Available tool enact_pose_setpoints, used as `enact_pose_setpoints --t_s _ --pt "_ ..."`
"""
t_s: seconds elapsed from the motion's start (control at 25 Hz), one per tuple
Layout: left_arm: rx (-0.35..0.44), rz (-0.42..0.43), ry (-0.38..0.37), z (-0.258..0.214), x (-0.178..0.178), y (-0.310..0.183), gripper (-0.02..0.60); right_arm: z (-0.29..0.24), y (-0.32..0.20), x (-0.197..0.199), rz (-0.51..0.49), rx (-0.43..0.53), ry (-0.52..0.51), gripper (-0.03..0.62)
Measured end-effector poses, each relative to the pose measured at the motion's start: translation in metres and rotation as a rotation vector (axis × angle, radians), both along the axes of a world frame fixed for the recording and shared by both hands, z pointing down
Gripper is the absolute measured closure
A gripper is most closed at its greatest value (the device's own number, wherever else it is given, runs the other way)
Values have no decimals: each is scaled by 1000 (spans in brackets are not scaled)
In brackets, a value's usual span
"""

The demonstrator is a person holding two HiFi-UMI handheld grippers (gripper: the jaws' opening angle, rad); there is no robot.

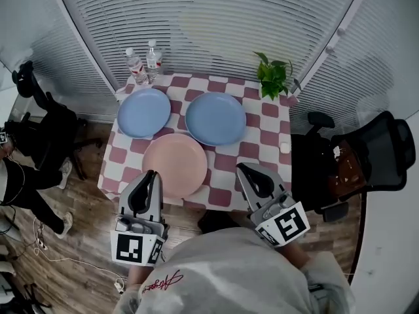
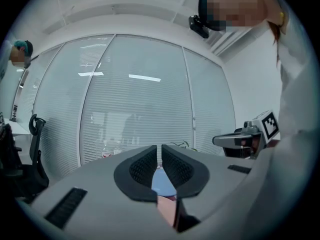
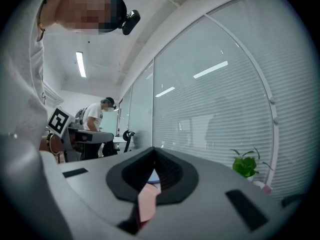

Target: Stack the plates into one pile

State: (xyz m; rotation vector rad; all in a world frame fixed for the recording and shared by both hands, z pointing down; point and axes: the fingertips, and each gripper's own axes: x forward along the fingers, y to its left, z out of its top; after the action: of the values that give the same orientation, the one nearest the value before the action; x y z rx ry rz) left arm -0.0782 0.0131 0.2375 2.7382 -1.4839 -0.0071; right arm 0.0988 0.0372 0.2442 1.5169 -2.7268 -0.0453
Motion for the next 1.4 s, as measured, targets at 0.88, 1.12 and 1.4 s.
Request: enact_pose_setpoints --t_s 0.88,1.12,1.4 --pt "-14 15 -42 10 68 -112 541 21 -109 76 31 -49 -19 583" --pt "-5 36 -60 12 74 -127 541 26 -124 79 37 -57 -18 583" --pt "-14 114 -57 22 73 -145 541 32 -131 78 120 -56 -2 583"
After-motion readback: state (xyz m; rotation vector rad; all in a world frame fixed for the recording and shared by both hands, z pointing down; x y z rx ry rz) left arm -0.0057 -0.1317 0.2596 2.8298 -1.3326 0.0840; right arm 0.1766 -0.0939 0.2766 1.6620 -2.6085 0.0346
